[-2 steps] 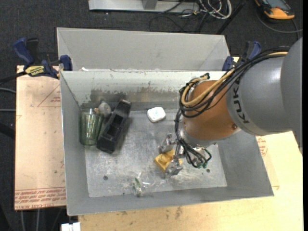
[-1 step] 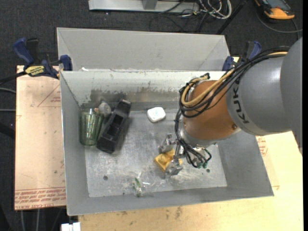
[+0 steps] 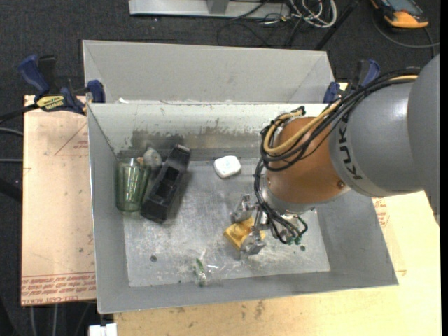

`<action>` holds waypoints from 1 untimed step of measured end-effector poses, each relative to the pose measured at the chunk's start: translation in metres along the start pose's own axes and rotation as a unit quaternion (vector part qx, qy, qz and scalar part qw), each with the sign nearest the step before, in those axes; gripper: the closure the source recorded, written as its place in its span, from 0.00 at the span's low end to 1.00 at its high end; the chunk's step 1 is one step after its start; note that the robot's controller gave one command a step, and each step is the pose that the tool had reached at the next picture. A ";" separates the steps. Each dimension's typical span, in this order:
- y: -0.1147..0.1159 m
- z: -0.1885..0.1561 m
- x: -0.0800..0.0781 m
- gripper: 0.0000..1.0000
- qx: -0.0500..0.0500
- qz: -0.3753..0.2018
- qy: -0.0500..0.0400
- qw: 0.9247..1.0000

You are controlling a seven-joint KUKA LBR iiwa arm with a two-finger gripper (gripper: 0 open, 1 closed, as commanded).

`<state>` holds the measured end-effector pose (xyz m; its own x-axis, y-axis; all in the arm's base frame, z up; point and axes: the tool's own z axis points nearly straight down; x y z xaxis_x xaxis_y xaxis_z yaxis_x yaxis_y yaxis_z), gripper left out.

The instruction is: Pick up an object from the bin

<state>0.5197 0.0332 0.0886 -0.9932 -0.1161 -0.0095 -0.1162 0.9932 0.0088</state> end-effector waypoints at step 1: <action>0.000 0.000 0.000 1.00 0.000 0.000 0.000 1.000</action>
Offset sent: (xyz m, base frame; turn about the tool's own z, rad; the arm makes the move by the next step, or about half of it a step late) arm 0.0000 0.0000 0.0000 0.0000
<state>0.5197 0.0332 0.0886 -0.9932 -0.1161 -0.0095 -0.1162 0.9932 0.0089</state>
